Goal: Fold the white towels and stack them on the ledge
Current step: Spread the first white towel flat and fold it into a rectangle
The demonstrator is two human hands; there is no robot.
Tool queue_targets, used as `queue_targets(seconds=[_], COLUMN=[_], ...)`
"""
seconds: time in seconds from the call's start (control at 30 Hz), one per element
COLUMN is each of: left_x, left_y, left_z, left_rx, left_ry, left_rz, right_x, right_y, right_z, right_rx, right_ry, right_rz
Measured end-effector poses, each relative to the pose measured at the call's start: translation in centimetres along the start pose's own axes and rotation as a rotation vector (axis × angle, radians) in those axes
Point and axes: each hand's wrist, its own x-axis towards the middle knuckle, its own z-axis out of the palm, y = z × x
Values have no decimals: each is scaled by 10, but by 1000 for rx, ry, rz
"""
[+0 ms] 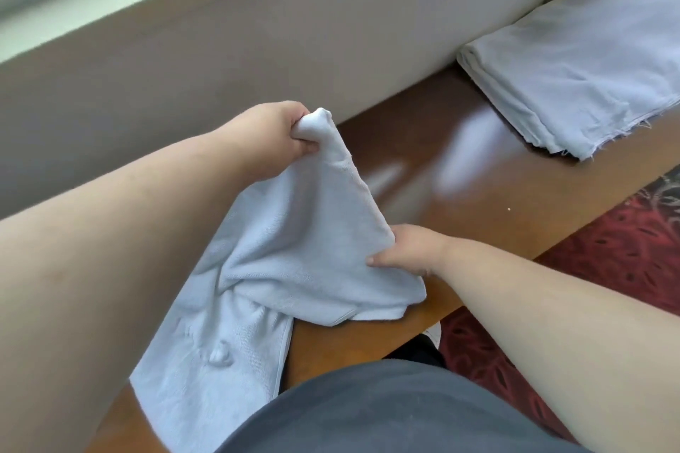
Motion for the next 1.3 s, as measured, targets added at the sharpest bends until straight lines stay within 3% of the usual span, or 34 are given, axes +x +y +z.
queue_targets(seconds=[0.17,0.33,0.47,0.57,0.67,0.8,0.93,1.0,1.13,1.2,1.27,1.3], left_x=[52,117,158,181,188,175,131,106,59,37,18,9], left_y=[12,36,44,56,64,66,69,71,85,91,90,87], left_z=[15,36,63,88,122,172,210,222,234,240,245,245], left_rx=[196,333,351,290,109,100,101,65,-30,-5,74,103], left_ry=[6,-195,-122,-98,-19,-216,-269,-304,-366,-395,-452,-479], left_rz=[-176,-311,-306,-319,-214,-174,-102,-56,29,116,195,216], right_x=[-4,-2,-7,-9,-9,-8,-7,-10,-14,-17,-22,-24], right_y=[48,71,96,115,126,130,122,119,111,108,111,115], right_z=[-11,-38,-67,-83,-94,-105,-111,-109,-94,-85,-73,-68], right_rx=[165,369,326,295,251,153,195,327,917,1099,1080,958], right_ry=[47,355,549,515,472,355,231,276,300,328,394,432], right_rz=[62,67,90,129,182,265,397,401,362,364,389,409])
